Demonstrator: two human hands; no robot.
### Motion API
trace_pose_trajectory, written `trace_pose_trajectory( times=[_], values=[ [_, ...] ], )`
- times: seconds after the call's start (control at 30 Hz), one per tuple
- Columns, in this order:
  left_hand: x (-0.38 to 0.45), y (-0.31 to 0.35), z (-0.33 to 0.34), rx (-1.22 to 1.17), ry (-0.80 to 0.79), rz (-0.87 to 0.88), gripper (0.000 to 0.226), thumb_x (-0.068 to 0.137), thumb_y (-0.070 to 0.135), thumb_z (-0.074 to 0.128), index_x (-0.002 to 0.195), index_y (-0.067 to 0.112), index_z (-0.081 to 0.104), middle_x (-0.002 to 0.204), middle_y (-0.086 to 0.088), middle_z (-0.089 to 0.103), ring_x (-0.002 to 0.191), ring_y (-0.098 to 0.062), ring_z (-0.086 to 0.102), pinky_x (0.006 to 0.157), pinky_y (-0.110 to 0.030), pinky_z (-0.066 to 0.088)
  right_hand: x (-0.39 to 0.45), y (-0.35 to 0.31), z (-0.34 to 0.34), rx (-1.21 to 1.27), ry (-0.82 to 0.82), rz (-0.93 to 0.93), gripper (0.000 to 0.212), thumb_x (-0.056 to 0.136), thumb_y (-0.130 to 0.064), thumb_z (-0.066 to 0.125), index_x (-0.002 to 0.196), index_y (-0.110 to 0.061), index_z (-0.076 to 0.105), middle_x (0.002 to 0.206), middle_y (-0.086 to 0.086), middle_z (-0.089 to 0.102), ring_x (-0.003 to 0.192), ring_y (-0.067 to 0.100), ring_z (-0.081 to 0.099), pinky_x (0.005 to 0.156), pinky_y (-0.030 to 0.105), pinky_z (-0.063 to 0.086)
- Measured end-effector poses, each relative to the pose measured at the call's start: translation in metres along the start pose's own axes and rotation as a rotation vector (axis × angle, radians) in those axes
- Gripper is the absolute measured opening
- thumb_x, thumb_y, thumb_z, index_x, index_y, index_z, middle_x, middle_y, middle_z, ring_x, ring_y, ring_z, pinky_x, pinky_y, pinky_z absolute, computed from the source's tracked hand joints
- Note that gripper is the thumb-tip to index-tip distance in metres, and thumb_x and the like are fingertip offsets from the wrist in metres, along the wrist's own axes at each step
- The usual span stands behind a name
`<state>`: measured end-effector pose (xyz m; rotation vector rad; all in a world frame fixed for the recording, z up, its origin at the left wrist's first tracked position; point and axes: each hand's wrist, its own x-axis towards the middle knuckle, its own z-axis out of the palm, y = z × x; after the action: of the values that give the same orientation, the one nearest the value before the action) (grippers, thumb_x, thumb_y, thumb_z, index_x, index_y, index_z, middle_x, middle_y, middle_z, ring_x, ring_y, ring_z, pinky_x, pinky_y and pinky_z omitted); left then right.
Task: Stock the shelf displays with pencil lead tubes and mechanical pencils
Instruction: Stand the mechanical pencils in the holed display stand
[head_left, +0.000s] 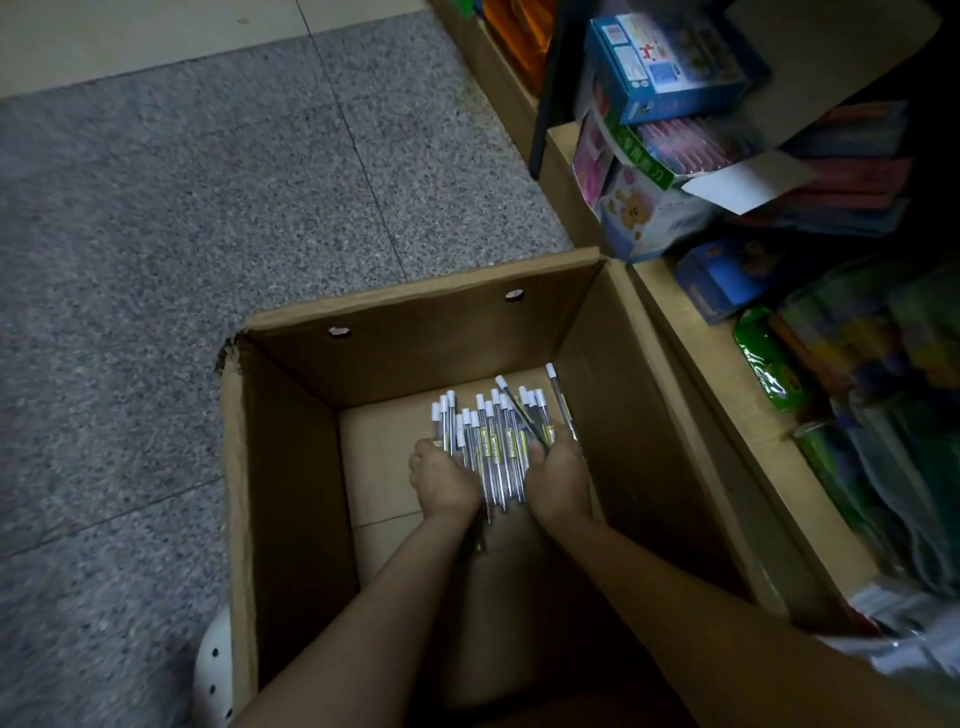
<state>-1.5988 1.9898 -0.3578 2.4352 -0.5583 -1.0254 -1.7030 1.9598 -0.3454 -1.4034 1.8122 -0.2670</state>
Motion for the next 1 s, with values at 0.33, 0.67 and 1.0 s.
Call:
trace_pose_trajectory(
  times=[0.33,0.67,1.0],
  values=[
    [-0.041,0.013,-0.049,-0.329,-0.296,-0.023,0.032,0.101,0.018,0.041,0.121,-0.007,0.041,0.080,-0.025,0.059,0.056,-0.027,0.054,0.047,-0.029,0.041,-0.065,-0.021,-0.044,0.228,-0.225,0.070,0.033,0.104,-0.010,0.038,0.136,-0.004,0.041,0.085,0.003,0.050,0.067,0.009,0.045,0.038,0.006,0.030],
    [-0.157,0.084,-0.117,-0.727,-0.616,0.330,0.025,0.088,0.028,0.069,0.096,0.005,0.064,0.056,-0.007,0.057,0.038,-0.012,0.042,0.041,-0.020,0.040,-0.155,-0.074,-0.129,0.615,-0.130,-0.191,0.015,0.101,-0.001,0.040,0.107,-0.009,0.052,0.065,0.002,0.051,0.047,0.005,0.051,0.047,0.018,0.037],
    [-0.264,0.173,-0.152,-0.679,-0.846,0.594,0.029,0.088,0.037,0.069,0.064,0.021,0.064,0.042,0.006,0.035,0.032,-0.007,0.030,0.039,-0.019,0.026,-0.243,-0.104,-0.259,0.705,0.069,-0.401,0.026,0.105,-0.009,0.034,0.089,-0.012,0.055,0.059,0.001,0.052,0.042,0.004,0.048,0.043,0.017,0.037]
  ],
)
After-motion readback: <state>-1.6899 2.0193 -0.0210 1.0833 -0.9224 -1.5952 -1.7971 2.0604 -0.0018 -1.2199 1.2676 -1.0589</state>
